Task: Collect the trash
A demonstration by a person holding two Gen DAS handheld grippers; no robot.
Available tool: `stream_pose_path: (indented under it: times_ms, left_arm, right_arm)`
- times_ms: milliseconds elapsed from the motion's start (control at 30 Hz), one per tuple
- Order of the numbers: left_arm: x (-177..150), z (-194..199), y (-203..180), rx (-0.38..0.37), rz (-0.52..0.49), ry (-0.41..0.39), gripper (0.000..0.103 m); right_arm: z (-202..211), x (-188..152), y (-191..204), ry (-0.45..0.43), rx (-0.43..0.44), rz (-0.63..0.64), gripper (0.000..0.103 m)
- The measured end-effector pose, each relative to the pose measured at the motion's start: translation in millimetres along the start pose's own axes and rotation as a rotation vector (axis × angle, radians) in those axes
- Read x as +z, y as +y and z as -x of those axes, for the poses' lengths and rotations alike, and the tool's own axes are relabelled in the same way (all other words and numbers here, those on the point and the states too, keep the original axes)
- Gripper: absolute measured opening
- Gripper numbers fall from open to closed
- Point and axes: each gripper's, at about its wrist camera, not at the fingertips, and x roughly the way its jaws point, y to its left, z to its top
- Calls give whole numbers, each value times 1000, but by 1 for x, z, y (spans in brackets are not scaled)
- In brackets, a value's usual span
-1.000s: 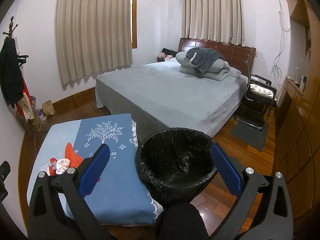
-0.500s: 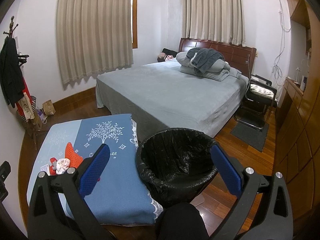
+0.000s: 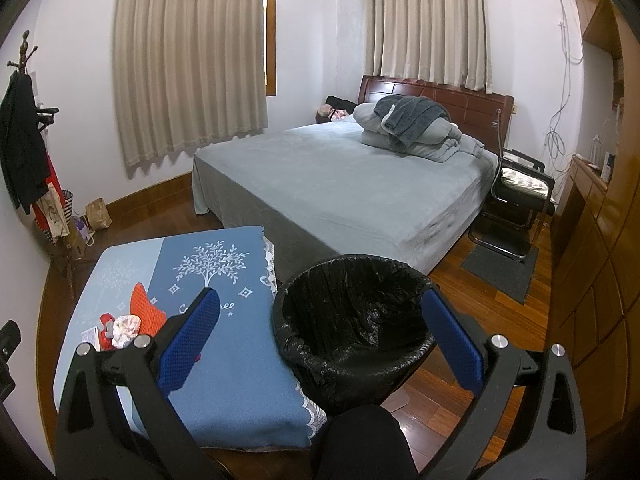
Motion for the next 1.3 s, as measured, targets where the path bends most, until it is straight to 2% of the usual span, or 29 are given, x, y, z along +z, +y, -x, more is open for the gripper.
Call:
stream_pose_path:
  times_ms: [400, 567, 733, 833, 967, 1033, 1100, 1167, 1300]
  left_arm:
    - [-6, -4, 6, 13, 7, 17, 97]
    - [-12, -15, 21, 31, 22, 43, 97]
    - [-27, -39, 44, 39, 38, 120, 97]
    - [-34, -51, 56, 71, 35, 152, 97]
    - [-41, -70, 69, 51, 38, 205, 97]
    - [-43, -77, 74, 62, 38, 216, 97]
    - [-44, -81, 76, 79, 34, 212, 97]
    - [-46, -87, 79, 93, 40, 211, 97]
    - [-51, -107, 85, 70, 68, 230, 97]
  right_arm:
    - [-13, -11, 10, 9, 11, 15, 98]
    - [-20, -16, 23, 30, 49, 50, 98]
    - [-33, -20, 46, 90, 101, 106, 98]
    - [-45, -27, 61, 135, 141, 134, 98]
    - [-56, -32, 83, 174, 194, 161, 98]
    - [-63, -37, 97, 189, 217, 189, 95]
    - [-71, -41, 109, 213, 245, 209, 83]
    - [-81, -46, 120, 244, 275, 220, 77]
    - [-100, -58, 141, 287, 329, 239, 67]
